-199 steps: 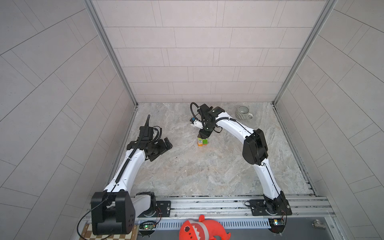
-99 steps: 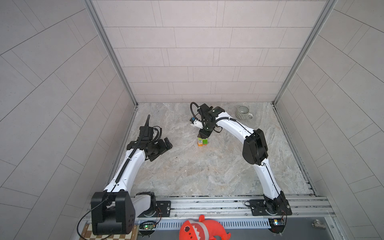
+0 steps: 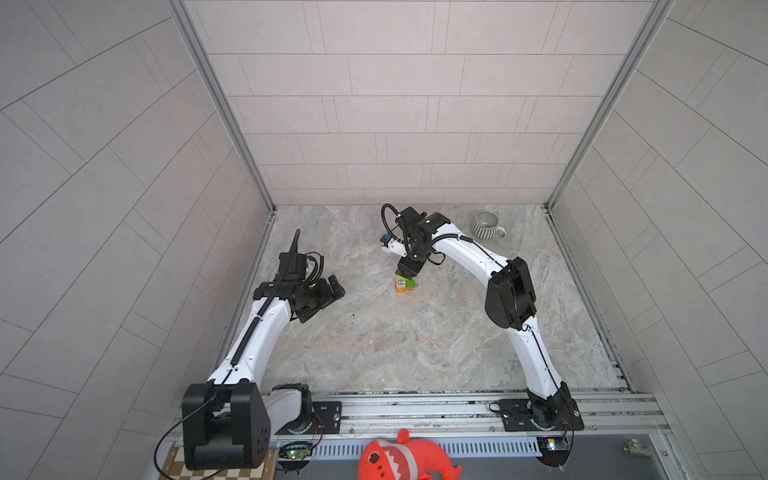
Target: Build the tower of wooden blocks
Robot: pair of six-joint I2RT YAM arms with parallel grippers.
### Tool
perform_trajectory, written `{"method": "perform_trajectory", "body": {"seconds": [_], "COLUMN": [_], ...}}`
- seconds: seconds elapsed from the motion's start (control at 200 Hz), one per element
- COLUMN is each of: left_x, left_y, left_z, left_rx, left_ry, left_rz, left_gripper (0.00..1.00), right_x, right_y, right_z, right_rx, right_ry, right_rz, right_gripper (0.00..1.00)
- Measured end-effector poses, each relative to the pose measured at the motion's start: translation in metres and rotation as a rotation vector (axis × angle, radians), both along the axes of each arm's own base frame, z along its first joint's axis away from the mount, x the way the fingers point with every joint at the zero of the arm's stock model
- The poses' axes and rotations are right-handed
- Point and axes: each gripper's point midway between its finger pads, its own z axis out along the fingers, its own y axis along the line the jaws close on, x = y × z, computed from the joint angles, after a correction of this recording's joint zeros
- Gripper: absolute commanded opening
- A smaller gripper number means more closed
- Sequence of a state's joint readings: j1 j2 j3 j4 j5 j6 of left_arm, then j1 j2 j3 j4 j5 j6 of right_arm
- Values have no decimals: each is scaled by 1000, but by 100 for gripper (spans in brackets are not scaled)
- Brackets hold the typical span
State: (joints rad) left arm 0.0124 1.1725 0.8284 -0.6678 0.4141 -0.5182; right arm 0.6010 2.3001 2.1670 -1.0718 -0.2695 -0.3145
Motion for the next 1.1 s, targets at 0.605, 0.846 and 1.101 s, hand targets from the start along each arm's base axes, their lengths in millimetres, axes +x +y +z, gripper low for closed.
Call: {"method": "perform_trajectory", "body": {"seconds": [0.605, 0.846, 1.101], "left_x": [-2, 1, -6], "left_y": [-4, -6, -23], "left_z": [11, 44, 103], "left_rx": [25, 43, 31], "left_ry": [-46, -119, -299], "left_rz": [-15, -18, -44], "left_gripper": [100, 100, 100], "right_x": [-4, -36, -98], "right_y": [2, -18, -66], "right_z": [43, 120, 151], "right_rx": [112, 283, 434], "right_ry": [-89, -249, -385], "right_rz": [-53, -110, -196], "right_gripper": [57, 63, 75]}}
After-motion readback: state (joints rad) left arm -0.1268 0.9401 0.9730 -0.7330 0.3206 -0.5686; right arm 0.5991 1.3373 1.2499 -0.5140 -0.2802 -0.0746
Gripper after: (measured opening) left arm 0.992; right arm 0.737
